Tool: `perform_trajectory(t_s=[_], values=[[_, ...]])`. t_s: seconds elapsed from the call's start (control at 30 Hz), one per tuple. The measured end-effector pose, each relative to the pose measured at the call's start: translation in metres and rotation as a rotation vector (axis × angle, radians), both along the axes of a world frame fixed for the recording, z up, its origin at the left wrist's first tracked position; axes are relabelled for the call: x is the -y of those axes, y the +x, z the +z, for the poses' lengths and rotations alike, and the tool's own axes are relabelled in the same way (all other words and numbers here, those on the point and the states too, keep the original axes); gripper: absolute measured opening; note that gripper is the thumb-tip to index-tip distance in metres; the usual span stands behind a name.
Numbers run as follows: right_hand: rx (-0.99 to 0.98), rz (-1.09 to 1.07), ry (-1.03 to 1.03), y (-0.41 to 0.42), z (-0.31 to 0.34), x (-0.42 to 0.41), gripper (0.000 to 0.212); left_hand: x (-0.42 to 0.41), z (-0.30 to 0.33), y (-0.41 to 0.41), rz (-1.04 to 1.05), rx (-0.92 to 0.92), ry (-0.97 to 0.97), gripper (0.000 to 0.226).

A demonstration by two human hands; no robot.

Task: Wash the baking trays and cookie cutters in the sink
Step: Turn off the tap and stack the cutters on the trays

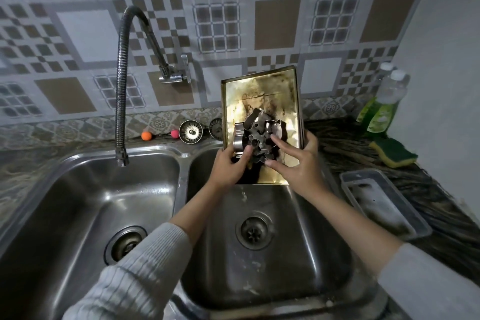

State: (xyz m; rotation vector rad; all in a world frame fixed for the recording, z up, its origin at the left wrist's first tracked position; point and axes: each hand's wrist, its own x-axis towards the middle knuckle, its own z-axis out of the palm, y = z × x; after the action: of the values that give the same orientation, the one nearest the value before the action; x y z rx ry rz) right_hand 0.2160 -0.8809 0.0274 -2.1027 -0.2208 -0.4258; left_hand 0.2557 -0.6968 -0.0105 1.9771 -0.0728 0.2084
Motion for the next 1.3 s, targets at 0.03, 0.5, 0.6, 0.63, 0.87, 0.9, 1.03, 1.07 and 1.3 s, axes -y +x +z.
perform_trajectory(t_s=[0.03,0.5,0.6,0.63,0.87,0.9,1.03,1.07,1.3], values=[[0.016,0.0,-0.02,0.001,0.002,0.0,0.061,0.0,0.003,-0.001,-0.003,0.003,-0.009,0.05],[0.102,0.042,-0.189,-0.002,0.03,-0.004,0.053,-0.012,0.01,0.003,-0.071,0.12,-0.012,0.045],[0.16,0.049,-0.163,0.0,0.031,-0.004,0.054,-0.013,0.012,0.003,-0.065,0.136,-0.009,0.048],[0.183,0.054,-0.152,0.001,0.03,-0.004,0.055,-0.013,0.014,0.002,-0.057,0.147,0.001,0.048],[0.301,0.065,-0.146,0.01,0.039,-0.003,0.061,-0.013,0.036,-0.001,-0.026,0.237,0.031,0.045],[0.316,0.069,-0.154,0.012,0.041,-0.003,0.061,-0.013,0.039,-0.001,-0.03,0.249,0.027,0.045],[0.384,0.077,-0.188,0.016,0.052,-0.004,0.06,-0.016,0.046,0.004,-0.035,0.291,0.008,0.051],[0.391,0.078,-0.191,0.016,0.054,-0.004,0.061,-0.016,0.047,0.006,-0.033,0.296,0.006,0.054],[0.391,0.05,-0.156,0.016,0.065,-0.007,0.067,-0.02,0.063,0.008,-0.023,0.307,0.066,0.064]])
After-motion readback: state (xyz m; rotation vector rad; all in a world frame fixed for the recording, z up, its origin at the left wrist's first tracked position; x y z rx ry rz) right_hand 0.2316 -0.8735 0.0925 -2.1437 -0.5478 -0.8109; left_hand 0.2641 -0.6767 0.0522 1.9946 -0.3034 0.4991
